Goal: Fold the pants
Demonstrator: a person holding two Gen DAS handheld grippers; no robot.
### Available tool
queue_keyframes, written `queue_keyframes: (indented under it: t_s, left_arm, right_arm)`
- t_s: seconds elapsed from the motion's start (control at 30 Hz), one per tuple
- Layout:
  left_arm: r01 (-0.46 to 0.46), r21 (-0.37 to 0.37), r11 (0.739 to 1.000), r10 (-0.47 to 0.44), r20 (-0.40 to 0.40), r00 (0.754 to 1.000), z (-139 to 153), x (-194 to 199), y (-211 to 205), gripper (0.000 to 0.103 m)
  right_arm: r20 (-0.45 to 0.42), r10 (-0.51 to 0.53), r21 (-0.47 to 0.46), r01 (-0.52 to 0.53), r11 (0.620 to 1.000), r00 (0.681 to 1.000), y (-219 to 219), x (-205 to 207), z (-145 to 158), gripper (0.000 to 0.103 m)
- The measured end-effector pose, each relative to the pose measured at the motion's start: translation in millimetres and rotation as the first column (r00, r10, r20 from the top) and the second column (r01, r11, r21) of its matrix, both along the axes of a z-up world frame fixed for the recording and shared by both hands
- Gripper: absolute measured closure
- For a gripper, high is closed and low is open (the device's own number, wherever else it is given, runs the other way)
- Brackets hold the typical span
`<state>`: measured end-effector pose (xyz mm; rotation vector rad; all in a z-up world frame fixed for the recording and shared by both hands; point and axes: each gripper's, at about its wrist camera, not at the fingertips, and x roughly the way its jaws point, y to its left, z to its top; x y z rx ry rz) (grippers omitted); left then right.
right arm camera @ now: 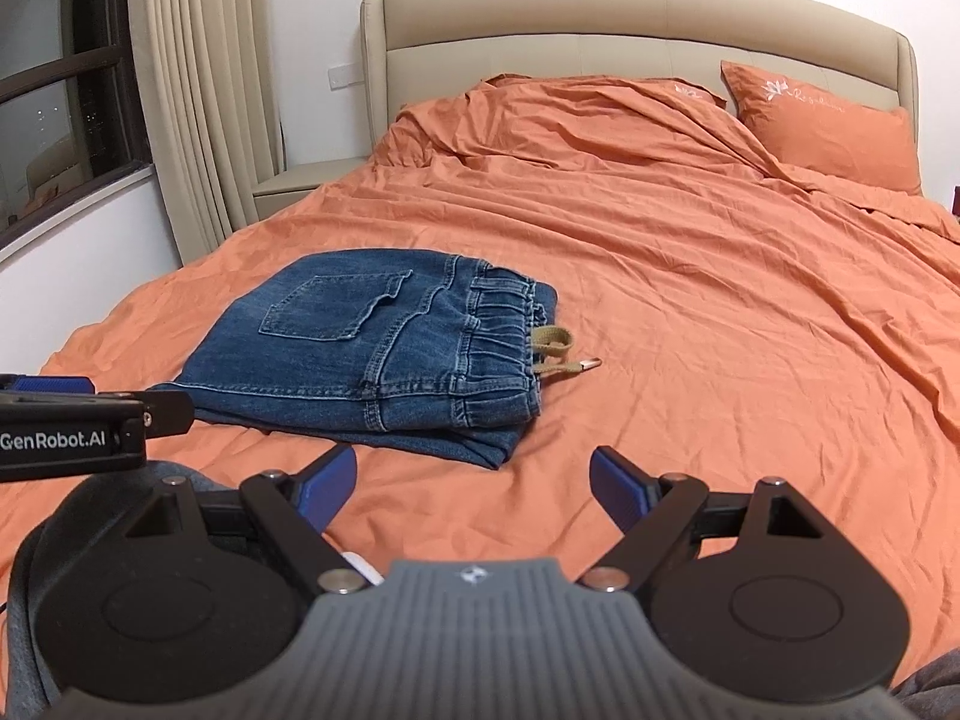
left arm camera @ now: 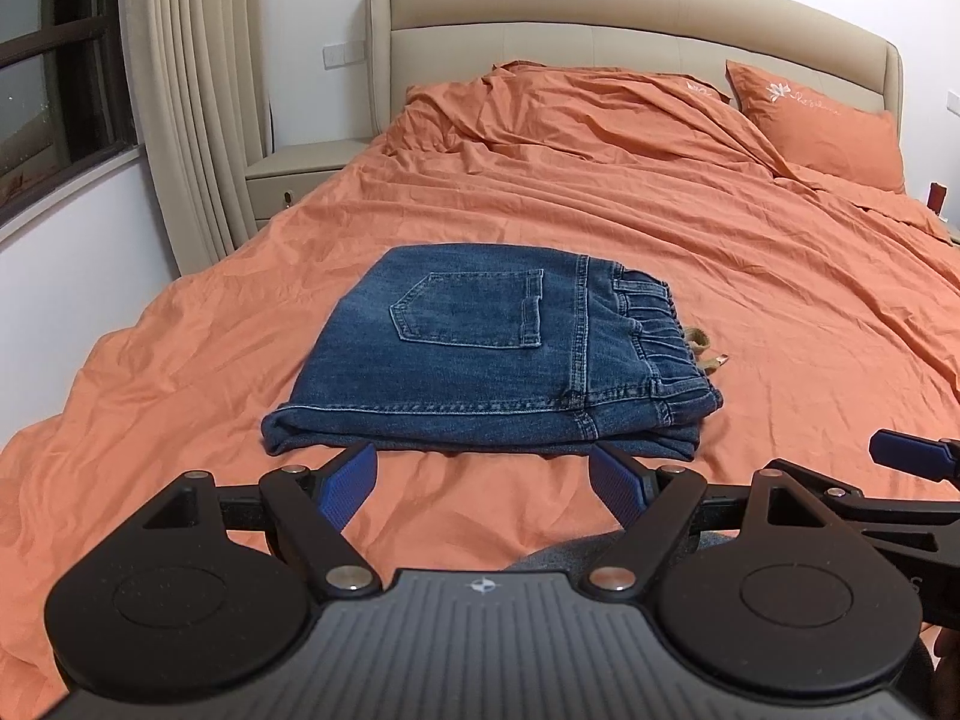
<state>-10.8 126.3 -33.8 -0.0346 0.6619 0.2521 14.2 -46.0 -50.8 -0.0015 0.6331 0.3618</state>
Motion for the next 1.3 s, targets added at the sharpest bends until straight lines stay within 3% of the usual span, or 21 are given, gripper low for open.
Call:
queue_keyframes:
  t_s: [1.3]
  left_arm:
    - [-0.002, 0.012, 1.0, 0.002, 0.018, 1.0, 12, -5, -5, 0.009]
  right_arm:
    - [0.035, 0.0, 0.009, -0.001, 1.0, 0.999, -1, -10, 9, 0.022]
